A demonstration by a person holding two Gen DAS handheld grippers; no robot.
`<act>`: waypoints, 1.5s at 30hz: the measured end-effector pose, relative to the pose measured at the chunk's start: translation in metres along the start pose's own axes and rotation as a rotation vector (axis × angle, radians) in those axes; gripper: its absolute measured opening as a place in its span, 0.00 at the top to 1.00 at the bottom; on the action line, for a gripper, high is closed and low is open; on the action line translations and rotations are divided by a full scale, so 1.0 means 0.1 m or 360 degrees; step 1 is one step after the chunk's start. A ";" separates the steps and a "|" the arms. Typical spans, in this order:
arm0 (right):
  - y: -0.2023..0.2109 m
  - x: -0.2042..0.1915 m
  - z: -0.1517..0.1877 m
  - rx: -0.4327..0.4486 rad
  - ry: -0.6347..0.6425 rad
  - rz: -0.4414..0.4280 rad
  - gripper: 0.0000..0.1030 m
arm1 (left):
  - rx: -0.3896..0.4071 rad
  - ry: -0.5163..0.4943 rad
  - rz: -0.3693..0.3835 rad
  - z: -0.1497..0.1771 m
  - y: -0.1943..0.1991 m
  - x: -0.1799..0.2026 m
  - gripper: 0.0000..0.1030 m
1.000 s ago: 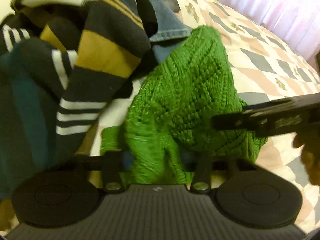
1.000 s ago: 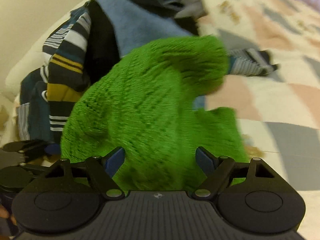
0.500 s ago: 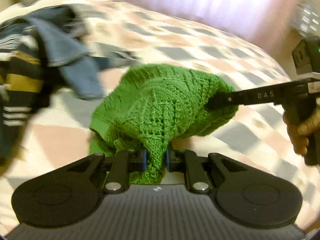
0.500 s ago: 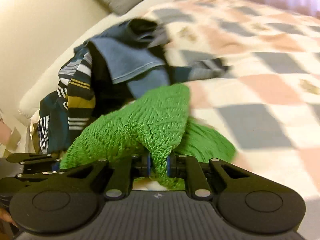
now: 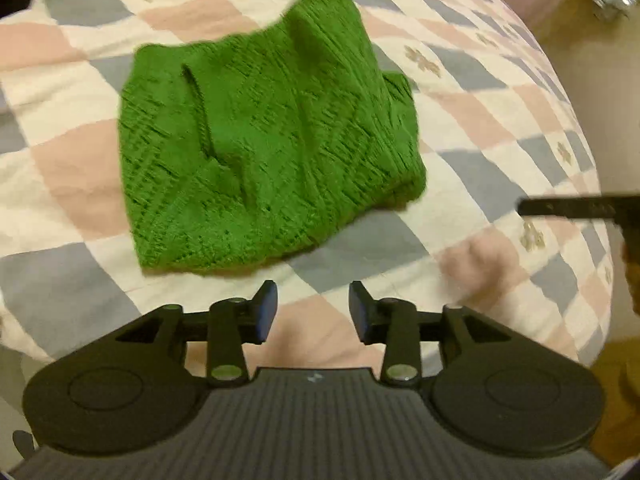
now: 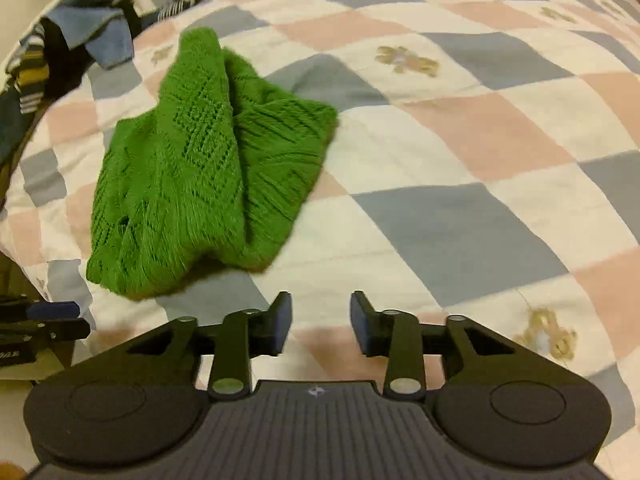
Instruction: Fold clothes
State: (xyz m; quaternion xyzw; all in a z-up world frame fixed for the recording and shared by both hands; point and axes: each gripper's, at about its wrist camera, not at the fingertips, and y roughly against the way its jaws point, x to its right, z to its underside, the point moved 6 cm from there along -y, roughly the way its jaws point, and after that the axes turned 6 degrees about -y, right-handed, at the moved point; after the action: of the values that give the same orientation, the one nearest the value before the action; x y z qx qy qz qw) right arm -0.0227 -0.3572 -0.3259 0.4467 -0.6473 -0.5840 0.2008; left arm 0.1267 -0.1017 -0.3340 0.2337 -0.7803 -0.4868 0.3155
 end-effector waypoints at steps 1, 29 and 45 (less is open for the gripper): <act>0.03 -0.02 0.02 0.0019 0.0008 -0.0018 0.60 | 0.0033 0.0031 -0.0014 -0.06 0.01 -0.03 0.59; -0.69 -0.83 -0.70 0.0262 -0.0537 -0.0128 0.54 | 0.0017 -0.0320 0.0110 -1.67 -1.09 -0.98 0.93; -1.09 -2.41 -0.31 0.0409 0.0299 -0.0119 0.51 | -0.0098 -0.0187 0.0617 -1.71 -0.40 -1.05 0.94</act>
State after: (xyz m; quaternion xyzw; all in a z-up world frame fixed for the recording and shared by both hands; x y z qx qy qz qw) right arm 0.1638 -0.1703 -0.3573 0.5451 -0.6780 -0.4591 0.1799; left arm 0.3243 -0.1526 -0.3422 0.0406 -0.8125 -0.4534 0.3642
